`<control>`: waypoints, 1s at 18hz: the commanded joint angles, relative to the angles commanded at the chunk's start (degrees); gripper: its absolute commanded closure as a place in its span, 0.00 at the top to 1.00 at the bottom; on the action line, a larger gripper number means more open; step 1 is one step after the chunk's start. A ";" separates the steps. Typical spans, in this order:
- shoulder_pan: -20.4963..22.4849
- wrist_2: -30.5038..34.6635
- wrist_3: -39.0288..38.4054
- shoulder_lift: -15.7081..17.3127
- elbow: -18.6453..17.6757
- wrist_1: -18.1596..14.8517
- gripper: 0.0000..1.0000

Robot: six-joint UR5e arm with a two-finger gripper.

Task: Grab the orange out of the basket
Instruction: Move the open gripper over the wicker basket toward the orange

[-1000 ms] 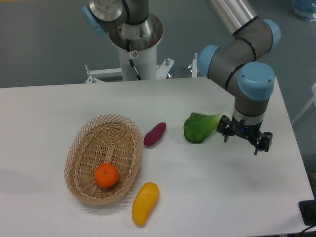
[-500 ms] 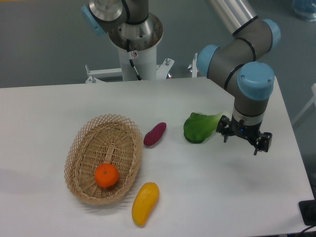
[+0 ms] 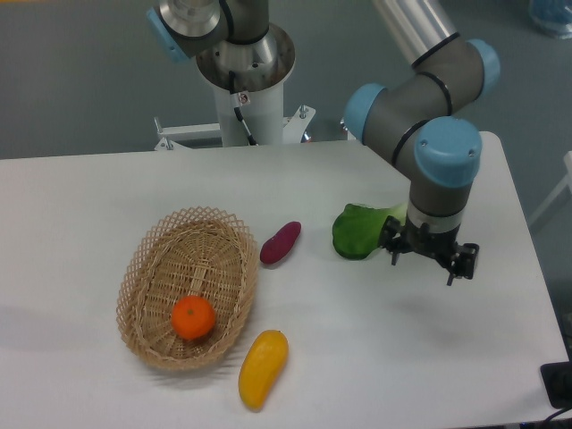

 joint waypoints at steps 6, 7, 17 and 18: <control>-6.77 -0.70 -15.04 -0.61 -1.05 0.61 1.00; -7.56 -2.10 -15.39 -0.53 -1.49 0.70 1.00; -16.79 -7.38 -26.38 0.09 -2.28 0.79 1.00; -17.84 -7.30 -27.25 -0.09 -2.37 0.79 1.00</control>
